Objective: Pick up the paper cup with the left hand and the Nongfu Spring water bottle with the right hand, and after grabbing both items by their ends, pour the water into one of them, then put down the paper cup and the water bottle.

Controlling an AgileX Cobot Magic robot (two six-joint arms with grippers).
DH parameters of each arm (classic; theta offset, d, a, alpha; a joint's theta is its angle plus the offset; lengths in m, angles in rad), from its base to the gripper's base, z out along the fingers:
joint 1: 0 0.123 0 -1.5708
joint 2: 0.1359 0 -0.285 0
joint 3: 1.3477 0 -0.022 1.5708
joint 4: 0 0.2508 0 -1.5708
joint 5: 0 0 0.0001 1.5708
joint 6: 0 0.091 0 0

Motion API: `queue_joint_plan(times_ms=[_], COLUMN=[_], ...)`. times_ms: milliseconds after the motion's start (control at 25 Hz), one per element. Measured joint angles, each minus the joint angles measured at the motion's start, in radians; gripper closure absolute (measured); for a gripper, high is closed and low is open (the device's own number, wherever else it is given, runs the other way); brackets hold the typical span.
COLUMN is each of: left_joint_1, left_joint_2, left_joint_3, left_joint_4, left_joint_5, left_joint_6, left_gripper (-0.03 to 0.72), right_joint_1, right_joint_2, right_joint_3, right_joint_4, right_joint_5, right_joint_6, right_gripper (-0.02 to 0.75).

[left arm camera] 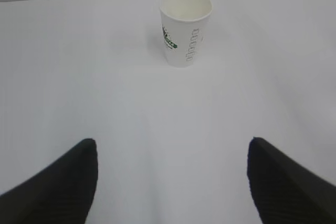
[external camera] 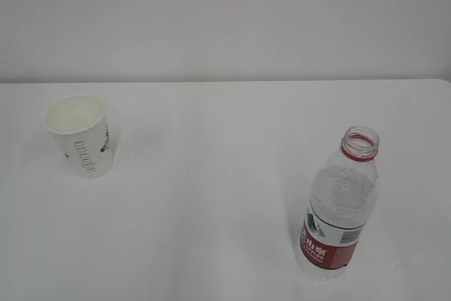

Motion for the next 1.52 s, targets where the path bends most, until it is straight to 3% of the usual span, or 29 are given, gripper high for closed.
queue_joint_plan(times_ms=[1520], left_joint_1=[0.000], left_joint_2=[0.000], left_joint_3=[0.000], left_joint_4=[0.000], left_joint_5=[0.000], left_joint_6=[0.000], left_gripper=[0.105], right_joint_1=[0.000], right_joint_2=[0.000], right_joint_3=[0.000], right_joint_4=[0.000], right_joint_5=[0.000], right_joint_6=[0.000], right_gripper=[0.150])
